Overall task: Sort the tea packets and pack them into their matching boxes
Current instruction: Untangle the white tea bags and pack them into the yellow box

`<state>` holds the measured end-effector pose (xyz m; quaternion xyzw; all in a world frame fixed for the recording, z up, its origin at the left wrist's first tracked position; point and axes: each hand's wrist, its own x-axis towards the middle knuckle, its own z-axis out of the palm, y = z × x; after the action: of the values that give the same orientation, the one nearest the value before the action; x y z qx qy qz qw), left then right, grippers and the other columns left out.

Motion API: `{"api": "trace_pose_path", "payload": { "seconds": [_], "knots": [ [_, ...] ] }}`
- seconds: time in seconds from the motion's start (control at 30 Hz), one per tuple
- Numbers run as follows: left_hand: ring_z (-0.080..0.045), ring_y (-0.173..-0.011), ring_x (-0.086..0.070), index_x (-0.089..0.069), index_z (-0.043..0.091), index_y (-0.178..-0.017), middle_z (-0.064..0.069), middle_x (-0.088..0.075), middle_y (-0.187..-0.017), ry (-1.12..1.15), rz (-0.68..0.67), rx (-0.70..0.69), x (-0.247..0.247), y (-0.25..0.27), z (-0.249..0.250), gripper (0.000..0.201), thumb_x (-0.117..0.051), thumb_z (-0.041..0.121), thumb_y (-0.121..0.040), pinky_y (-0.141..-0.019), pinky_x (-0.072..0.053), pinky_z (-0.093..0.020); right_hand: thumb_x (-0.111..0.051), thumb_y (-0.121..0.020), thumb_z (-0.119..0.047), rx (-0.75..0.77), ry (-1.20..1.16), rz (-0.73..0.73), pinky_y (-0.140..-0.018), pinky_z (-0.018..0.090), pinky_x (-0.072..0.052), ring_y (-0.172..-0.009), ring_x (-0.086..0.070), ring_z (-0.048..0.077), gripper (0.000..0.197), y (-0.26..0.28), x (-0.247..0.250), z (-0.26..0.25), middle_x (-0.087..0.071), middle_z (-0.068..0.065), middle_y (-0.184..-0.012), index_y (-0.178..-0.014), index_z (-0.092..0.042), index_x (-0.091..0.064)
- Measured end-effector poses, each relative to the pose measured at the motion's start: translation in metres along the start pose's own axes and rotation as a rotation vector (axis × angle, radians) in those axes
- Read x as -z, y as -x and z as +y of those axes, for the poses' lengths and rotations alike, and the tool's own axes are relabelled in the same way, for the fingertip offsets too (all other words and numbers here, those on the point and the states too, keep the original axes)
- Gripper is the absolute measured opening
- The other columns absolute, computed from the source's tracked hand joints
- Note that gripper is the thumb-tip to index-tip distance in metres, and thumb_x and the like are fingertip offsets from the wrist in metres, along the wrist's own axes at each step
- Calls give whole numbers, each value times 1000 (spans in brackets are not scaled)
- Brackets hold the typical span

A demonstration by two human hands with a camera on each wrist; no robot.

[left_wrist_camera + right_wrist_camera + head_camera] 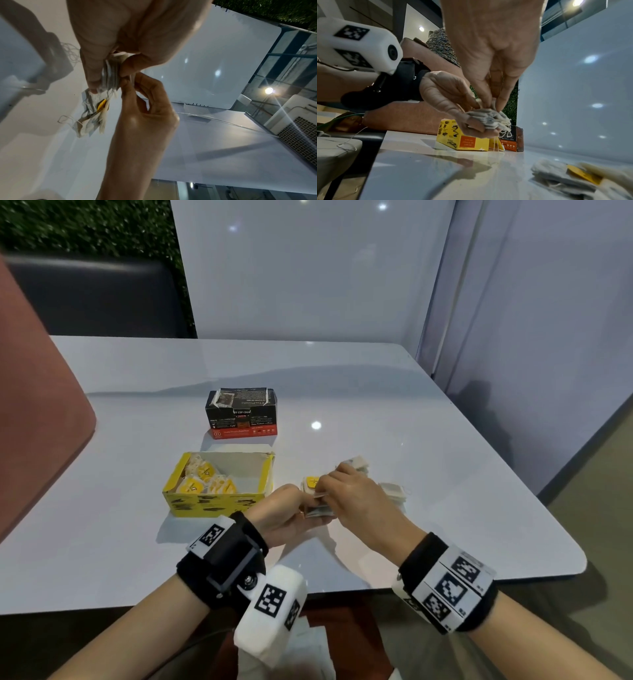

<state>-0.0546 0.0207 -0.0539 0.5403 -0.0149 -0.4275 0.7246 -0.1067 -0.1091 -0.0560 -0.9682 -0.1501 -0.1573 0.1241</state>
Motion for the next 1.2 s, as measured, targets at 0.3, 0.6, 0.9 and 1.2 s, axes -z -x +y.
{"api": "trace_pose_path", "payload": {
  "seconds": [0.3,0.6,0.9,1.2],
  "knots": [
    [-36,-102,-55,-52,-6,-103,-23,-53,-107,72,-19,0,2,3,3,33,-26,-9,-82,-94,-45,-37,-49,-89,1,-290,-336,100,-83,29,-49,-91,-60,17,30,-10,24,10,-66,5,-105,-109,-13,-65],
    [-24,-95,-59,-56,-5,-91,-18,-60,-100,-132,-37,-21,0,5,-1,43,-19,-25,-84,-82,-52,-23,-70,-82,-13,-410,-526,-352,-61,16,-52,-79,-65,21,36,-30,27,22,-63,6,-108,-117,-14,-60],
    [-27,-103,-56,-57,-6,-104,-20,-59,-107,-100,-58,5,-2,5,-1,19,-43,-5,-92,-94,-47,-30,-69,-81,-6,-414,-525,-400,-55,14,-51,-56,-62,10,34,-33,24,22,-62,8,-100,-113,-11,-60],
    [-18,-89,-56,-57,4,-87,-11,-57,-92,-422,-38,-108,1,12,0,24,-37,-9,-93,-77,-50,-15,-68,-83,-35,-458,-447,-703,-88,36,-53,-81,-65,21,54,-46,39,16,-60,8,-119,-129,-22,-44]
  ]
}}
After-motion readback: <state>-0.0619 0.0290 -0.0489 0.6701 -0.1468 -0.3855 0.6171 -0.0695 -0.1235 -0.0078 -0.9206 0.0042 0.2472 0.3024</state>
